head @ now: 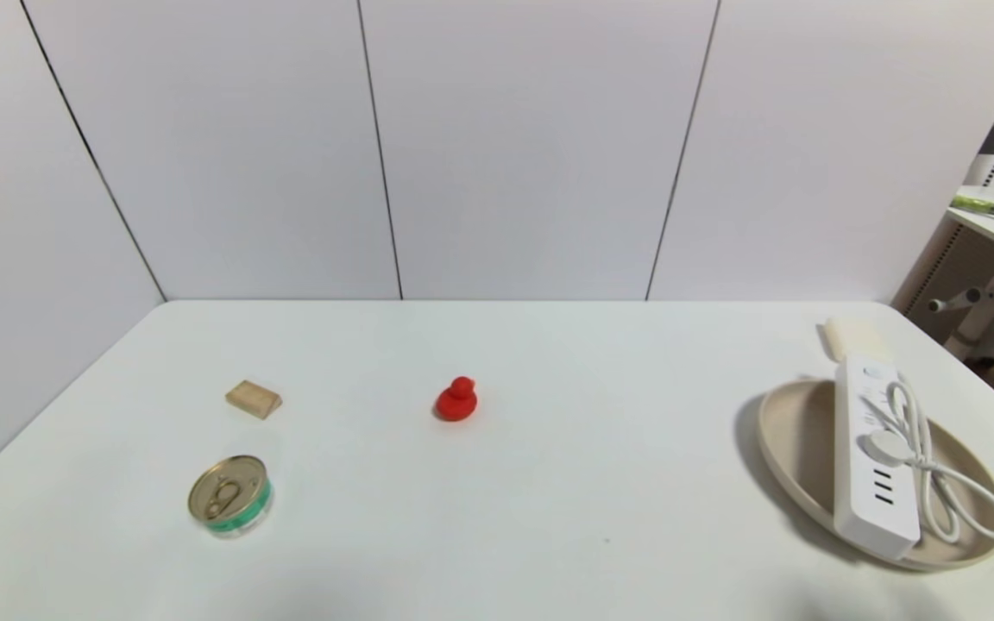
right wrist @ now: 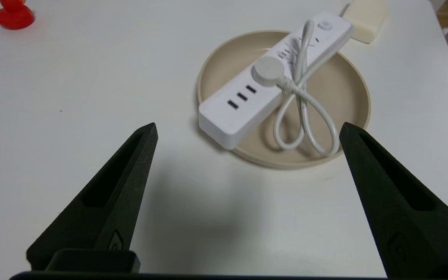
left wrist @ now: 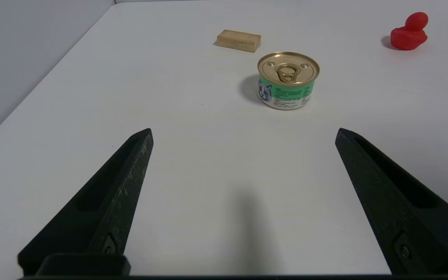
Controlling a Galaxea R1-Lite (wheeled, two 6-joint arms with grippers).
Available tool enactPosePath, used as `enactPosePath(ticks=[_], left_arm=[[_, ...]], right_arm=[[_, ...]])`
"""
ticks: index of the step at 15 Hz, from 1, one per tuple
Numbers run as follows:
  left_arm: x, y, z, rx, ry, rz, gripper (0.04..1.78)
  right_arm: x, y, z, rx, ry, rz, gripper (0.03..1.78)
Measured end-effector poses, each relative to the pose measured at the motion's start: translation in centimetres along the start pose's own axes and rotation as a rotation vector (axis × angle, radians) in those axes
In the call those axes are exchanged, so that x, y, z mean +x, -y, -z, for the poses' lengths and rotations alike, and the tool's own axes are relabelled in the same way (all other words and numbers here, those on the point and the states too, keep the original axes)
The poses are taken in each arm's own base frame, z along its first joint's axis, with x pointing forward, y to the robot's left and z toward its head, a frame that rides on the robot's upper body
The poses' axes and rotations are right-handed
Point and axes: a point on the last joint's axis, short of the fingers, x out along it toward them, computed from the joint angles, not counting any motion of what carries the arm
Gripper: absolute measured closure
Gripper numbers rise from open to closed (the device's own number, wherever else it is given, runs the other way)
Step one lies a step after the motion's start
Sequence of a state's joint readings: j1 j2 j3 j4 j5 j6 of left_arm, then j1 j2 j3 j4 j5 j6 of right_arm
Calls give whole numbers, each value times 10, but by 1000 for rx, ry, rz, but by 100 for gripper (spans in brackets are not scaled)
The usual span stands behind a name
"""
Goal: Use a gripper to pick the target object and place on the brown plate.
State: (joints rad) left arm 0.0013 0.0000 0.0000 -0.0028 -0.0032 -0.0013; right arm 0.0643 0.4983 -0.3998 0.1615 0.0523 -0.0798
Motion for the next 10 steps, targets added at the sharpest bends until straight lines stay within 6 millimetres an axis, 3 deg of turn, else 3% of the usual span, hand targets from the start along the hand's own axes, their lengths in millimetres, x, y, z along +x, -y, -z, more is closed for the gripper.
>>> enactPosePath(ticks=[4, 10], left_arm=[[0, 0, 0, 0, 0, 0, 13], [0, 0, 0, 0, 0, 0, 13]], right_arm=[[-10, -8, 72, -8, 72, 20, 15], [-13, -9, 102, -1, 239, 136, 13]])
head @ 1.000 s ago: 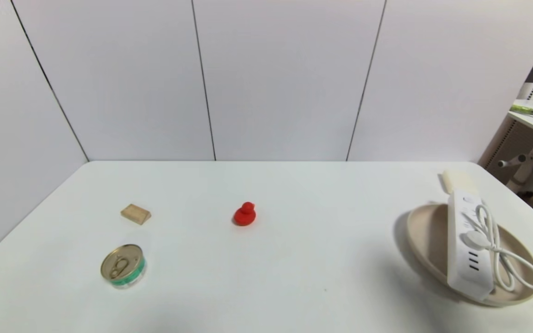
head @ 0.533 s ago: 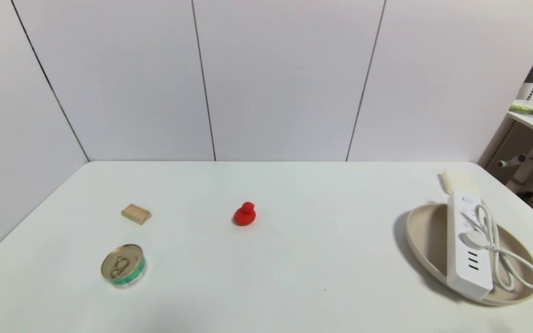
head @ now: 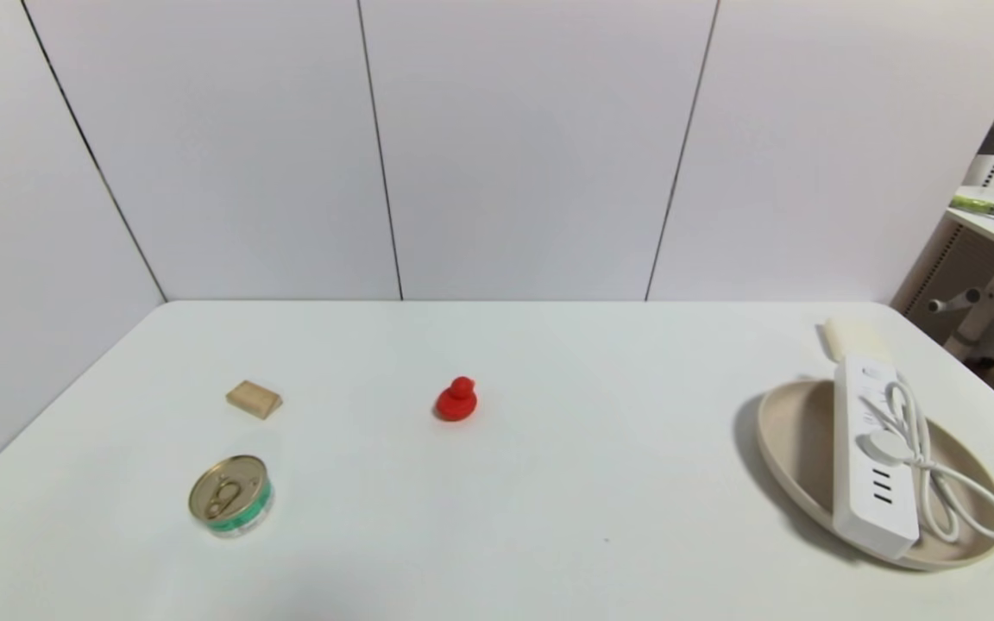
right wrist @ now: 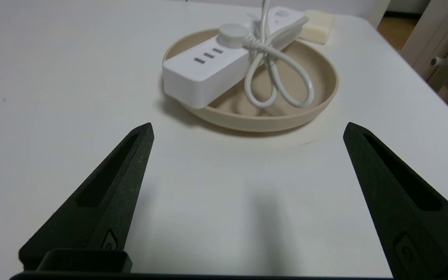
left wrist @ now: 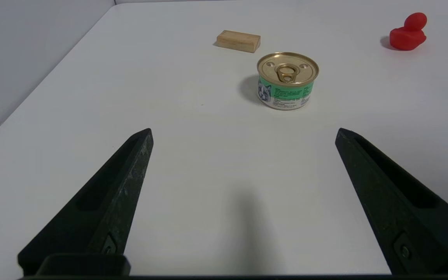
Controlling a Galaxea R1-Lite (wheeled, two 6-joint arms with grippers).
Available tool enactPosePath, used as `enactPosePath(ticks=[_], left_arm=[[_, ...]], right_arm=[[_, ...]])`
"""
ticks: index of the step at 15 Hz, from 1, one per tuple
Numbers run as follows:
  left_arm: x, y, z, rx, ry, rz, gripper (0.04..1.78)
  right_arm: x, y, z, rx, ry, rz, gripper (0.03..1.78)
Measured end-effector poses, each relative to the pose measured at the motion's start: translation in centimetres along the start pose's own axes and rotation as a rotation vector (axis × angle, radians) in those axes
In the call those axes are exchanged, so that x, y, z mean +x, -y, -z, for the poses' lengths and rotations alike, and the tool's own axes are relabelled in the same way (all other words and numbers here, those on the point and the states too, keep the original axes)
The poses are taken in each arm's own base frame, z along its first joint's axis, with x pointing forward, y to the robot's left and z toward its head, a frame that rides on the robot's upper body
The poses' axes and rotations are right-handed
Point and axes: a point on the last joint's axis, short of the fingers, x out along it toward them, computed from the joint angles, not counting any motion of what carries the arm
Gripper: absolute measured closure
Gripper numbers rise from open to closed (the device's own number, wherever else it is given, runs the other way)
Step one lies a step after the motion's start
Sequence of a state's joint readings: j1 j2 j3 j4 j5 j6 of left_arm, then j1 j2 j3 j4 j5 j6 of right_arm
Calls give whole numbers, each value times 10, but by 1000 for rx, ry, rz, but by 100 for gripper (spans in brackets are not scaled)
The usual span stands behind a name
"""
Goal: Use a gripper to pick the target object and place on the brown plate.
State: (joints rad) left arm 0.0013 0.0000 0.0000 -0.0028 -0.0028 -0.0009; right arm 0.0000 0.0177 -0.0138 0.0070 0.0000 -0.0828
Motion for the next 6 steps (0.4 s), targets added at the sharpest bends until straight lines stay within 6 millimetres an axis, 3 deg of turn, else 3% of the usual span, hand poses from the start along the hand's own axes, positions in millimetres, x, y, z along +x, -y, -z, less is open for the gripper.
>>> enactPosePath(ticks=[6], left_arm=[[0, 0, 0, 0, 0, 0, 13]], right_arm=[[-1, 0, 3, 72, 18, 4, 12]])
